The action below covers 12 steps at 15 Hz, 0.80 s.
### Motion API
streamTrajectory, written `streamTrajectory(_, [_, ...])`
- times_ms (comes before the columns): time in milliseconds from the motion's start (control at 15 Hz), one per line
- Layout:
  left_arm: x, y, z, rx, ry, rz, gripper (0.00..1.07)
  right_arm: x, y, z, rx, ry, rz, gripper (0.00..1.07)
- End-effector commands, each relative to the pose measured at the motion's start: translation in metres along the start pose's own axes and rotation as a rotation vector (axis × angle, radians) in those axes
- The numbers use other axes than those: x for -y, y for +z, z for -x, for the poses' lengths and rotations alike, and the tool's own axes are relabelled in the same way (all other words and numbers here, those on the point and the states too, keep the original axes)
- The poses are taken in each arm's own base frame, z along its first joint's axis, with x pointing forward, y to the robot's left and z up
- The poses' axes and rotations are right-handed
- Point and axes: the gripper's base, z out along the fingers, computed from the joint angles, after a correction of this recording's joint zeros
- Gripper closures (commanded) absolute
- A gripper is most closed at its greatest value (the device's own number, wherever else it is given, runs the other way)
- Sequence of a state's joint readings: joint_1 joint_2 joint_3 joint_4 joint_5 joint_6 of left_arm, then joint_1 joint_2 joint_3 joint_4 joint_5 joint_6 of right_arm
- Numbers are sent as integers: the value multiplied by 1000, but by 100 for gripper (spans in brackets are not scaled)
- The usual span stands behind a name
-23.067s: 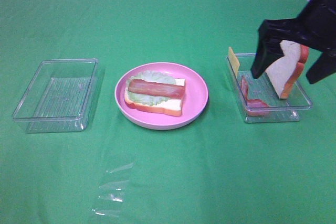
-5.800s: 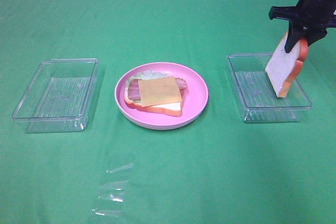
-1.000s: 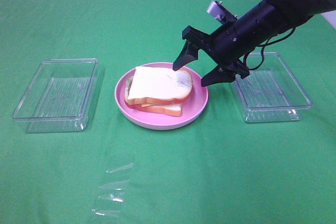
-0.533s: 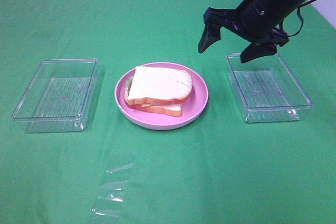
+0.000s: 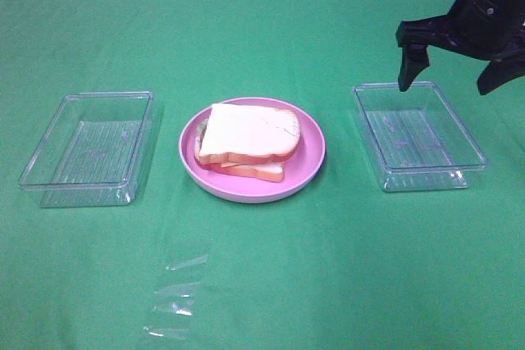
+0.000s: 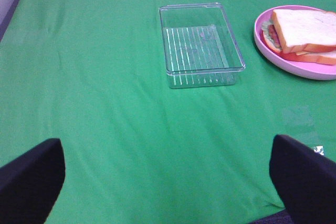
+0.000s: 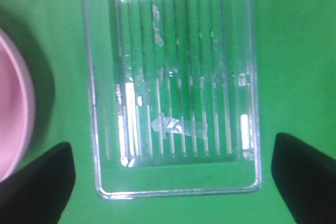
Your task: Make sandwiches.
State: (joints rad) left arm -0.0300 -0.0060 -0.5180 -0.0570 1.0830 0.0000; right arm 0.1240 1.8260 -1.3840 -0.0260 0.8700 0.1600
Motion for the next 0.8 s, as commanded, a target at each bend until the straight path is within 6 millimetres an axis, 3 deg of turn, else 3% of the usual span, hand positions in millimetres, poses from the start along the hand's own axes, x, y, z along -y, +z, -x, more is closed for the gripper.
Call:
streamTrajectory(67, [1, -2, -1, 24, -2, -8, 9, 3, -3, -4, -41, -9, -29, 10])
streamTrajectory(200, [1, -2, -1, 24, -2, -8, 9, 5, -4, -10, -109, -14, -51, 10])
streamTrajectory(333, [1, -2, -1, 24, -2, -8, 9, 10, -15, -33, -184, -11, -76, 10])
streamTrajectory(800, [1, -2, -1, 24, -2, -8, 9, 26, -48, -162, -118, 4, -31, 10])
